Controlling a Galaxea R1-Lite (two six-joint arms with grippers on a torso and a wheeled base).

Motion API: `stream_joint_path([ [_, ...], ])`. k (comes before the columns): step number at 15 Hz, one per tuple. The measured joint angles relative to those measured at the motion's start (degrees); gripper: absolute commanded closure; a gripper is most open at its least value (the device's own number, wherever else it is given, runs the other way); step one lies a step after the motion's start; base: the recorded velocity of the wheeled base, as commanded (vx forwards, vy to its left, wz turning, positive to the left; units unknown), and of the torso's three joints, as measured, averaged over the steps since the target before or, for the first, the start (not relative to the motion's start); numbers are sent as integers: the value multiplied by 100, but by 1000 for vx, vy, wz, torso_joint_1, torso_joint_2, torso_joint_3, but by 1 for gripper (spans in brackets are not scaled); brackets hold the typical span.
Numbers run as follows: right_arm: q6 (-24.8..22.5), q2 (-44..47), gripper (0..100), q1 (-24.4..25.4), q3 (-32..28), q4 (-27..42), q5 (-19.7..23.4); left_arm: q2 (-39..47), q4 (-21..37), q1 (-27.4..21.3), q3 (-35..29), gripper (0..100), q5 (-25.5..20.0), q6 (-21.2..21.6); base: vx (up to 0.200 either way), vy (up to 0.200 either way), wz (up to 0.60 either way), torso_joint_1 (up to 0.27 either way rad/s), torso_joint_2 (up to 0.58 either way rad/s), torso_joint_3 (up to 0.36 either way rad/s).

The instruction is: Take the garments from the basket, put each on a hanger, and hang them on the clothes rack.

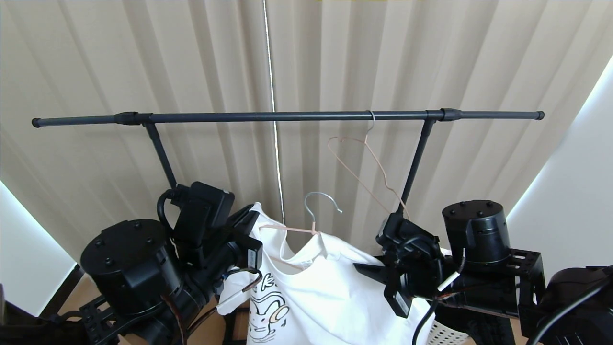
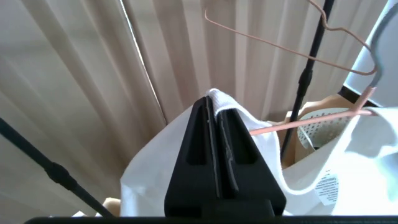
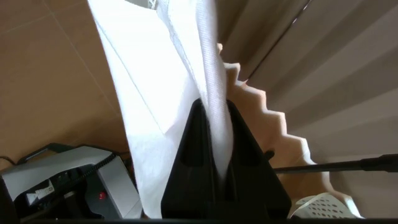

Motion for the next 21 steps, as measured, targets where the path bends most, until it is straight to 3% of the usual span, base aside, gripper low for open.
stream_joint_path([
  [5,21,226,100,310,50,-40,11,-94,0,-188,37,100,-6,-22,0,0,0,0,0,0],
  [13,798,940,100,455,11,-1488,-347,-339,-1,-728,127,100,-6,-33,0,0,0,0,0,0],
  [21,924,746,100,386,79,-1831,-347,-217,2,-655,155,100,9,-40,0,0,0,0,0,0],
])
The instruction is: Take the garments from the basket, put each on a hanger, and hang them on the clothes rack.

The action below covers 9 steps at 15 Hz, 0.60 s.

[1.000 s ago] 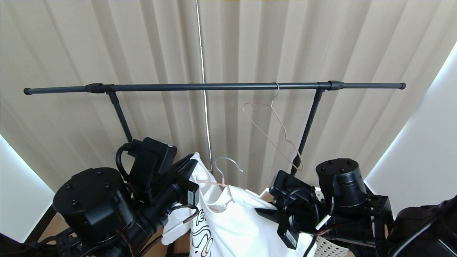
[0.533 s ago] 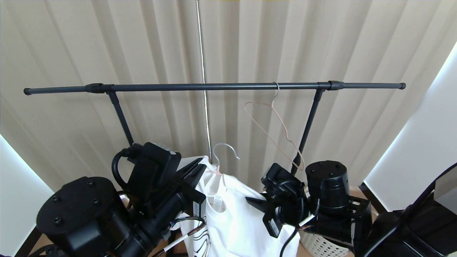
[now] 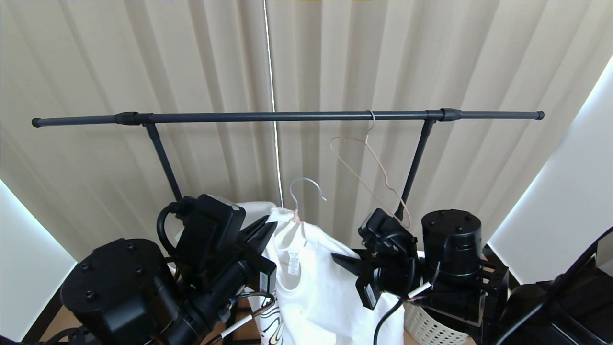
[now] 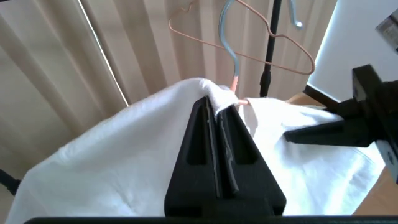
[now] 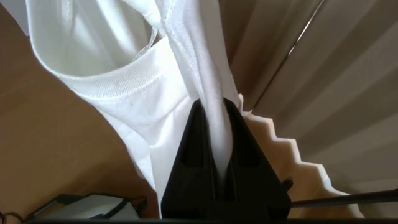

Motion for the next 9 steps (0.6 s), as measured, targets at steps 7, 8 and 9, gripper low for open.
stream_joint_path([
  [7,176,-418,100,-15,4,0,5,94,5,-2,30,100,0,13,0,0,0,0,0,0],
  [8,179,-430,100,-15,6,0,5,96,5,0,33,100,2,11,0,0,0,0,0,0],
  [9,182,-444,100,-15,4,0,5,107,2,0,35,100,5,11,0,0,0,0,0,0],
])
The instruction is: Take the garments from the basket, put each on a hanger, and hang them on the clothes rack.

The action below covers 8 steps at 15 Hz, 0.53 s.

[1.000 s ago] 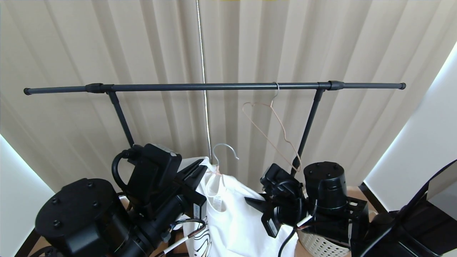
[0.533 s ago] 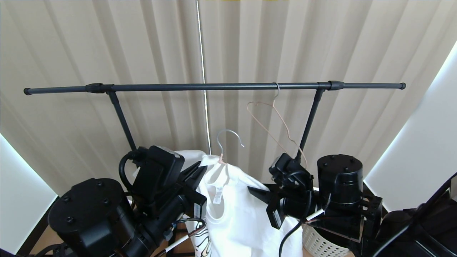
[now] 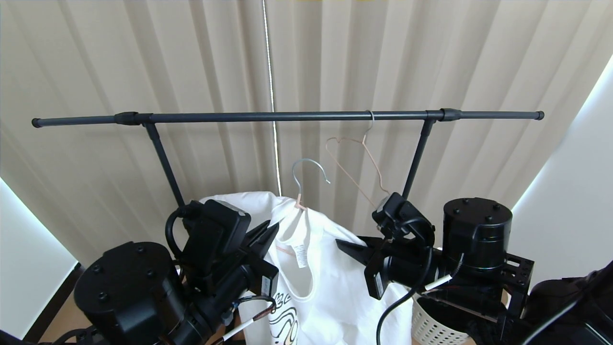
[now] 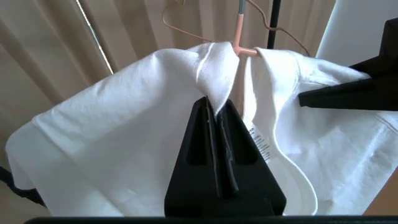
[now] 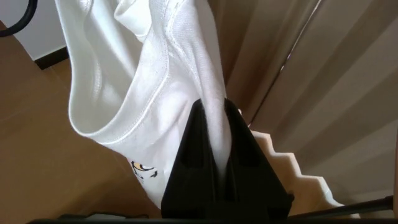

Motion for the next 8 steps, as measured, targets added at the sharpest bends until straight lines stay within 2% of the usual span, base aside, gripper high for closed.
stream_joint_path([
  [1,0,-16,100,0,2,0,0,13,0,0,0,0,4,-2,0,0,0,0,0,0],
  [8,18,-143,100,-40,40,-7,38,63,-9,1,39,0,-9,11,0,0,0,0,0,0],
])
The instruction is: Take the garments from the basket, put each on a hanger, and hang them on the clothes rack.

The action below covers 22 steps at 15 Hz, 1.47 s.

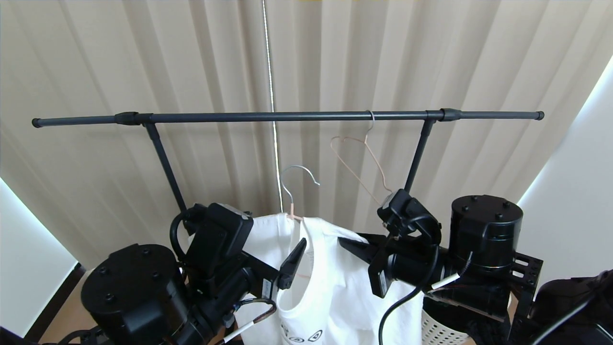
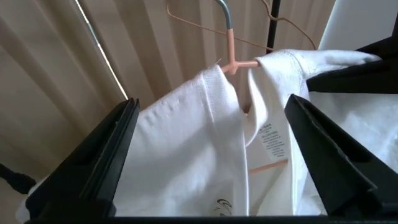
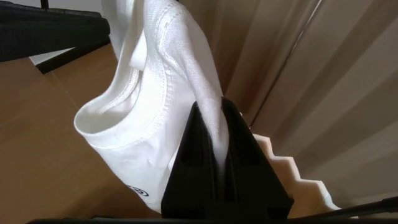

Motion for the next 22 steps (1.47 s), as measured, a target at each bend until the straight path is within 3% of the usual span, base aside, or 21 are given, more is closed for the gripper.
stream_joint_path([
  [8,37,-9,100,-563,43,-327,457,-356,-150,234,-24,0,-87,161,0,0,0,0,0,0],
  [14,20,-161,100,-1230,30,-343,1204,-855,-90,1551,20,0,-1651,130,0,0,0,0,0,0],
  [20,-62,-383,100,-2148,74,-334,2532,-909,-55,3238,356,0,-4395,-304,0,0,0,0,0,0],
  [22,-71,-463,100,-2324,74,-332,2634,-780,-71,3577,435,0,-4657,-304,0,0,0,0,0,0],
])
